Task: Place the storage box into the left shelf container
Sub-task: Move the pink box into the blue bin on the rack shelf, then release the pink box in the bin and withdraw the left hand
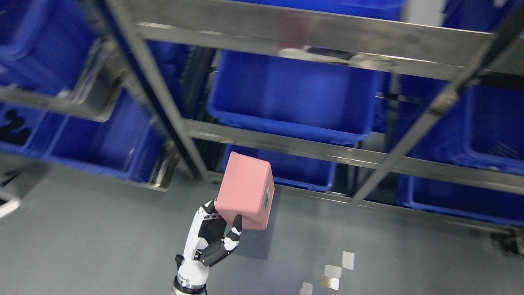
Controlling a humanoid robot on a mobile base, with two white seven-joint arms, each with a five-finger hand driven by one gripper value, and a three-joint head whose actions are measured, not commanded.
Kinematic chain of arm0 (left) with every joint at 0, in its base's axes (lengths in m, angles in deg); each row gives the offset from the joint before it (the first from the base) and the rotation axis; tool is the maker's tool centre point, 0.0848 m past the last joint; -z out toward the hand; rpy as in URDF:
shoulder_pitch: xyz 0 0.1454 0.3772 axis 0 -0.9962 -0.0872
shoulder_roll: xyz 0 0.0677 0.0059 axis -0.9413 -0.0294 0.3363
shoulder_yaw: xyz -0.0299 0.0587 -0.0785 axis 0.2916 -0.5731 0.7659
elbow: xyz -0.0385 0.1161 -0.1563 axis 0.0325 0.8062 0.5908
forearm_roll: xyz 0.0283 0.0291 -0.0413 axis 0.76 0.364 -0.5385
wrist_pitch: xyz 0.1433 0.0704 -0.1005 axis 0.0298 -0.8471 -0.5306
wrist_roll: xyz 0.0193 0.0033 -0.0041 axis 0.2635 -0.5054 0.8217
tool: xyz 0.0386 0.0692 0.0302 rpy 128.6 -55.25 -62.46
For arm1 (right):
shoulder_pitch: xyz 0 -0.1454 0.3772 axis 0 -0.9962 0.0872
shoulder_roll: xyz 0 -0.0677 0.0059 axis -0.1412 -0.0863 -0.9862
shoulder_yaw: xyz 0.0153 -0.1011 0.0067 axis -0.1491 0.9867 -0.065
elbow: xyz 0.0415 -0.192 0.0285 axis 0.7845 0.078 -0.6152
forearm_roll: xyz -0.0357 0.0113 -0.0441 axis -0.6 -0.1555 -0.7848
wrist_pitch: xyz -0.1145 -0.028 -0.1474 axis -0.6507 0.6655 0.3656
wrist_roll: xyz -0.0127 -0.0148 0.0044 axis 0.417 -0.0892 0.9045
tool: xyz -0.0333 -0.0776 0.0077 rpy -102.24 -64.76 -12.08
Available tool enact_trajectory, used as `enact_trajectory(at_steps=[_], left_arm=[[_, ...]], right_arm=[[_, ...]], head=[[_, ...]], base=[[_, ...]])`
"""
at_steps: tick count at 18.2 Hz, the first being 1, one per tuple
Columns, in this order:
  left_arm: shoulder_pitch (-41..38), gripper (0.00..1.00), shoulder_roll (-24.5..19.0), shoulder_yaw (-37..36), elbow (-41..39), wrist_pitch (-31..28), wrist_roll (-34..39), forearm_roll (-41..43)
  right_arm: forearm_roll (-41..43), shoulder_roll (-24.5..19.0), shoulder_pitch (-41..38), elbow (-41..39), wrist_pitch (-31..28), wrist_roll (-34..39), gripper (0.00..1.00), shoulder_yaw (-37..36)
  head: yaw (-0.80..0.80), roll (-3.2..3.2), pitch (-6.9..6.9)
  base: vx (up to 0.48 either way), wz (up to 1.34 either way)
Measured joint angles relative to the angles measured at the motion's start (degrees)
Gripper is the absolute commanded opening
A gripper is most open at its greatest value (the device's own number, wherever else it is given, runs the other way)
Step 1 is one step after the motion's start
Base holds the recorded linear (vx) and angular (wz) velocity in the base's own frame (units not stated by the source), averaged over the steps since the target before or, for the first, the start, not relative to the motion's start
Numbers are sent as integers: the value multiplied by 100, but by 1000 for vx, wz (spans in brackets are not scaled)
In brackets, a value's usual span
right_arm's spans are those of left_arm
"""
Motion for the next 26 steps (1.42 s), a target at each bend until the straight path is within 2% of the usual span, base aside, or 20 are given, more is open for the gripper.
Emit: enact_trajectory(at_steps=[3,8,16,22,26], left_arm=[[201,8,16,67,79,-215,0,49],[827,9,36,422,266,-1052,9,475],[2260,9,-5,1073,913,-2008,-47,1189],[3566,11,-153,1324,1853,-2143,-379,2295],[4319,13,-221,1422,2559,-2104,-585,3375]], right_arm=[[0,0,1,0,-2,14,100,0],[0,0,2,0,-3,29,100,0],[0,0,3,0,-7,-7,100,0],[0,0,3,0,-8,-27,100,-1],[0,0,3,0,-18,-25,100,-1]], head=[[0,0,-1],[0,0,-2],[0,0,-3],[0,0,-3],[0,0,-3]], base=[[104,-721],[73,-397],[17,-79],[-5,24],[0,0]])
